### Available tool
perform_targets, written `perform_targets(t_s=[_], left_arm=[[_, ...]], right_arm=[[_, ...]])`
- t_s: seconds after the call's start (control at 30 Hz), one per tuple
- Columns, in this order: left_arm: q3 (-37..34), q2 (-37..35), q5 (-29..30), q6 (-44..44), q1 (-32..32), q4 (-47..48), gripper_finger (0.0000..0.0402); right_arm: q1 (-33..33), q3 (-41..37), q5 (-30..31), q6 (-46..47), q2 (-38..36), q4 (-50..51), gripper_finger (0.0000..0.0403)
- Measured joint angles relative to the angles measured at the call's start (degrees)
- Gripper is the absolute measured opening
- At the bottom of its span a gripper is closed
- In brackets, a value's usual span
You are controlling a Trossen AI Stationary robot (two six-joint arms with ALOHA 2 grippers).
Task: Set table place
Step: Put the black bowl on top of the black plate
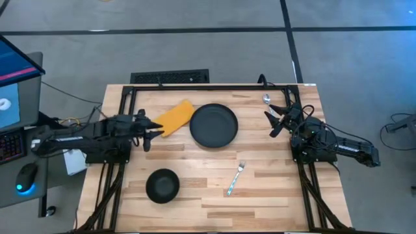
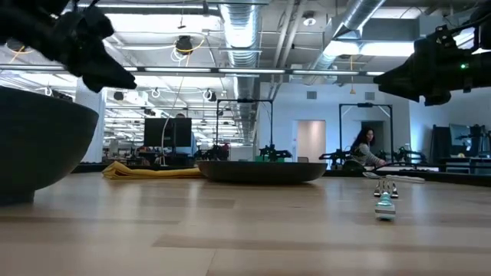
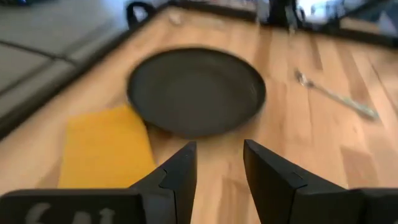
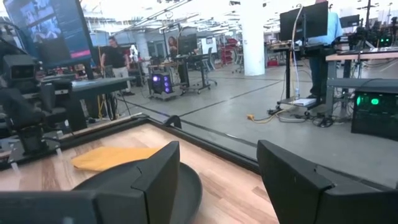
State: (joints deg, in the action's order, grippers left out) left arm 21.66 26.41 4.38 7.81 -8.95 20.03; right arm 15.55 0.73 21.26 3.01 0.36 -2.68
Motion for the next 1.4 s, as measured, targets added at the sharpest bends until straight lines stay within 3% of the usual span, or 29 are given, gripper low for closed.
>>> perform_targets(t_s=[0.13, 0.3, 0.43, 0.6, 1.03, 1.4], left_arm=[[9.29, 10.23, -4.29, -1.12, 1.91, 9.23, 0.0121], [17.29, 22.17, -4.70, -4.98, 7.27, 19.42, 0.0121], [20.93, 30.08, -7.07, -5.49, 11.36, 21.41, 0.0121], [25.64, 37.94, -11.97, 2.34, 15.60, 21.44, 0.0121], [32.65, 52.47, -10.25, -0.26, 24.08, 22.94, 0.0121], [32.76, 55.31, -8.07, -0.36, 26.28, 24.39, 0.0121]], right_arm=[[0.02, 0.00, 1.99, 0.02, 0.00, -0.09, 0.0240], [0.02, 0.00, 3.04, 0.02, 0.00, -0.17, 0.0240], [0.02, 0.00, 3.06, 0.02, 0.00, -0.17, 0.0240], [0.02, 0.00, 3.08, -0.34, 0.00, -0.16, 0.0240], [0.02, 0.00, 3.07, -0.47, 0.00, -0.15, 0.0240], [0.02, 0.00, 3.06, -0.46, 0.00, -0.15, 0.0240]])
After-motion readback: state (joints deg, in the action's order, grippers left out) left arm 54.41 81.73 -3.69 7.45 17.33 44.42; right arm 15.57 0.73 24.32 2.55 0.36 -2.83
